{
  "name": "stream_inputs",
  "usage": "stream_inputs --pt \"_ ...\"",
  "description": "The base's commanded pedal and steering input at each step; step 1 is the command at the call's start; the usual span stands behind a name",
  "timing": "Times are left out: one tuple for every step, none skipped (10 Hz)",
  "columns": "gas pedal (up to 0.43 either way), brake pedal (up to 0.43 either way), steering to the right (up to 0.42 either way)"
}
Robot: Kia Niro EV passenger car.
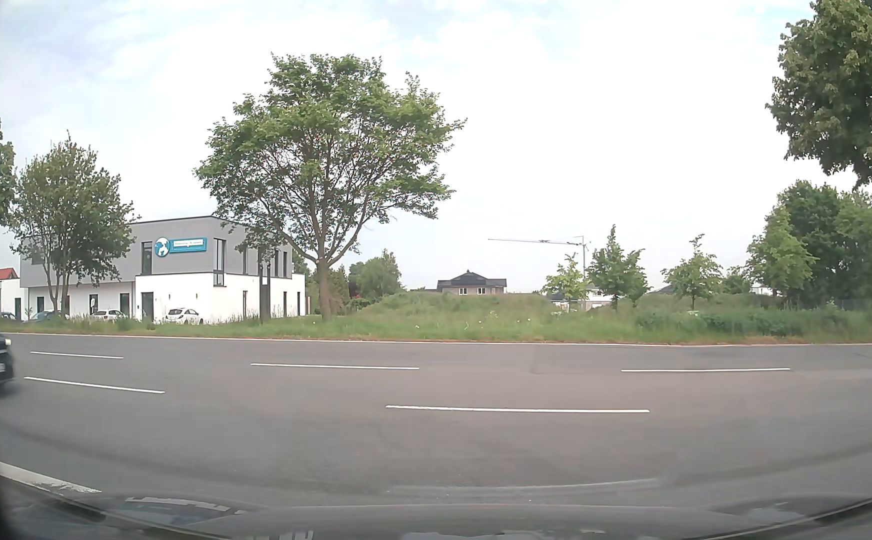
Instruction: Follow the waypoints while adhering to traffic rules and regulations
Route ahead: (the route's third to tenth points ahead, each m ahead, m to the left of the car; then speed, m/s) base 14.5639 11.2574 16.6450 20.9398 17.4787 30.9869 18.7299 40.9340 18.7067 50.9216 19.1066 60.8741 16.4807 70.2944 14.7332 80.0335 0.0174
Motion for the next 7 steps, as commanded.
stream_inputs --pt "0.0 0.0 -0.038" --pt "0.0 0.0 -0.038" --pt "0.0 0.0 -0.038" --pt "0.059 0.0 -0.038" --pt "0.118 0.0 -0.039" --pt "0.157 0.0 -0.039" --pt "0.197 0.0 -0.039"
